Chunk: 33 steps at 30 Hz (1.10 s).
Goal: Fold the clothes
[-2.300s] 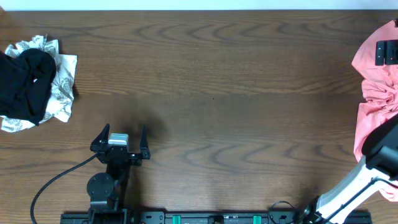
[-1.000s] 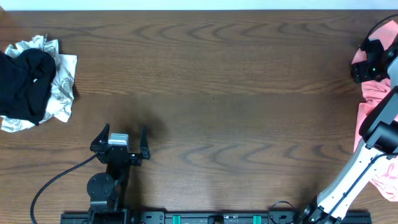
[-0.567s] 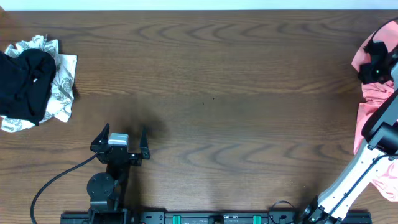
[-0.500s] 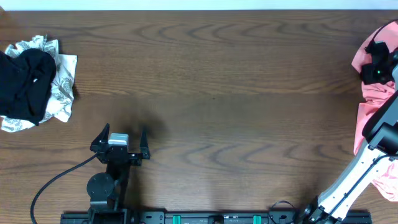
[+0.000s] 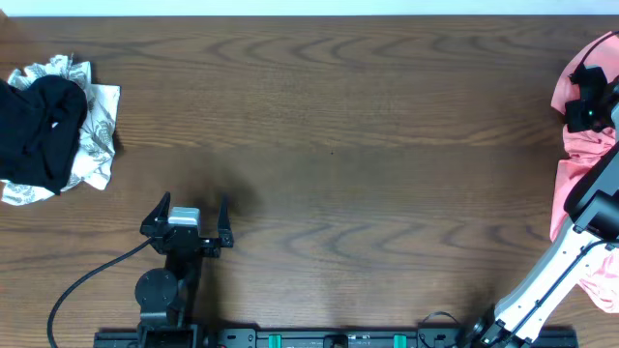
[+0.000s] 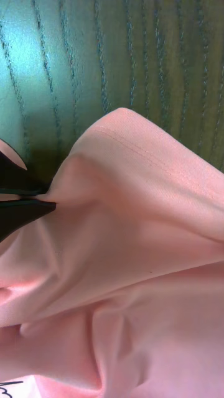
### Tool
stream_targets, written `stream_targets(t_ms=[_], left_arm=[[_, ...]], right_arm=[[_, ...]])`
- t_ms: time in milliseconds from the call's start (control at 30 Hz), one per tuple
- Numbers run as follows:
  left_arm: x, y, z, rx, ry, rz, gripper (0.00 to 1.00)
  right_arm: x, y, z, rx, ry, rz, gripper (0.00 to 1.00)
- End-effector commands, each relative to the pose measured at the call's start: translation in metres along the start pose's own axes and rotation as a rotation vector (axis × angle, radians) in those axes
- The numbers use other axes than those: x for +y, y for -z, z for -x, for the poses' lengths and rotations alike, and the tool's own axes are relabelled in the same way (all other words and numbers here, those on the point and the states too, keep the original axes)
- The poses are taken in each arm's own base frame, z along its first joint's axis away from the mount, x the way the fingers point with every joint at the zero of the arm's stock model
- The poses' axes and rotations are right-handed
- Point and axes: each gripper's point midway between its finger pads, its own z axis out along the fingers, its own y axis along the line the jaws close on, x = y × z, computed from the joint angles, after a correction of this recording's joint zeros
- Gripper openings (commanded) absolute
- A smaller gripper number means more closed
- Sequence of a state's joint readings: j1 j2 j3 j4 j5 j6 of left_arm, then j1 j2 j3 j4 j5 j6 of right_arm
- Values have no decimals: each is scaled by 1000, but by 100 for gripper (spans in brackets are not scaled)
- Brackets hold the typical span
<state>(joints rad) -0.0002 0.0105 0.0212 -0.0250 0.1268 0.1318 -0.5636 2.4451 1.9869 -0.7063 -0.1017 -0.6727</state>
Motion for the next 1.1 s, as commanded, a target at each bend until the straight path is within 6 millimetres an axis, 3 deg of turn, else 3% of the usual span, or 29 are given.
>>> stream_targets(t_ms=[0,167,333,500,600,900,1067], left_arm=[[-1,-1,-15,44,-2,-8,98],[-1,-1,-15,44,-2,-8,98],[-1,-1,-15,44,-2,-8,98],[-1,-1,-15,44,-2,-8,98],[-1,-1,-15,44,-2,-8,98],[-1,-1,-15,44,-2,-8,98],[-1,-1,-15,44,-2,-8,98]], right_arm=[[11,0,14,-20,26,12,1],[23,27,48,-78,77,-14,1],[30,78,89,-160,70,-97,1],[36,126,116,-241,45,-143,1],[49,141,125,-262,65,-138,1],[112,144,153,-289,167,-79,1],[132,143,161,-297,194,-66,1]])
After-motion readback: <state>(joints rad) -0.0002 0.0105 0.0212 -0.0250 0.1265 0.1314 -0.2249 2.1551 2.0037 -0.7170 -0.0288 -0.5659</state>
